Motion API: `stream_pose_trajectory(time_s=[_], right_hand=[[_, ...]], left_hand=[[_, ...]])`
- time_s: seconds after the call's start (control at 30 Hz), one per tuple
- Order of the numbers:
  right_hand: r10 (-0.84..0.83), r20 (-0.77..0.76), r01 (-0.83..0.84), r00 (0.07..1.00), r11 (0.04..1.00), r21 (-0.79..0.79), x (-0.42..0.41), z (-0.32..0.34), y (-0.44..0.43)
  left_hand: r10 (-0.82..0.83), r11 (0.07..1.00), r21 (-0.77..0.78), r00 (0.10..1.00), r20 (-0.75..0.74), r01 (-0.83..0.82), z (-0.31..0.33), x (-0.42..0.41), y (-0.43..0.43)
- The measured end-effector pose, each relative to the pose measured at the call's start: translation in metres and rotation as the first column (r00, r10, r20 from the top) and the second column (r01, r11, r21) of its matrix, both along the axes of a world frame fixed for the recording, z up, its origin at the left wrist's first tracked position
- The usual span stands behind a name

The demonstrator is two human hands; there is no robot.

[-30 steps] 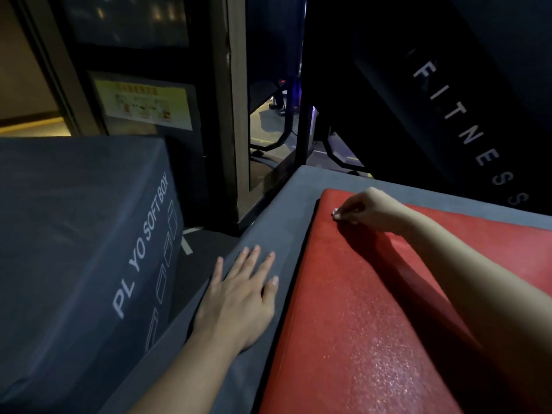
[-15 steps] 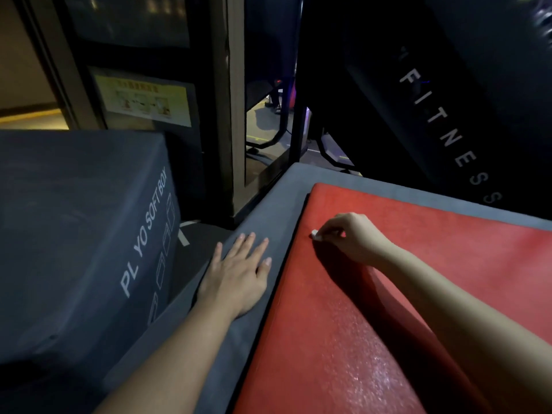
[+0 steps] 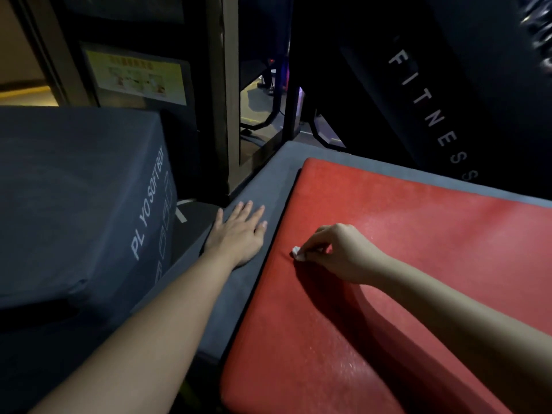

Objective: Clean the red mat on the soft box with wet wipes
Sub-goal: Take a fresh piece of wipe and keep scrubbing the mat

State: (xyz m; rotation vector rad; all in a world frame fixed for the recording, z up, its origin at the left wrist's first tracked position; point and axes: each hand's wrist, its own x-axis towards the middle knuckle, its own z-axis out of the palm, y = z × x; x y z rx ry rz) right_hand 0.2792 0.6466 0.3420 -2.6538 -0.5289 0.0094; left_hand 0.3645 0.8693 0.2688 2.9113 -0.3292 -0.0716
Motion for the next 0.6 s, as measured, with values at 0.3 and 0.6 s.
stream_pose_trajectory(time_s=[0.3,0.6], right_hand=[[-0.233,0.127,0.226,0.964,0.972,0.064,-0.045,-0.011,0.026],[0.019,-0.042,-0.015,0.999,0.996,0.093,-0.166,0.001,0.044]], left_hand=[[-0.016,1.000,0.004,1.000,0.016,0.016,0.014,-0.053,0.021],[0.001,1.000,-0.003,0.999,-0.032,-0.002,0.014,-0.124,0.069]])
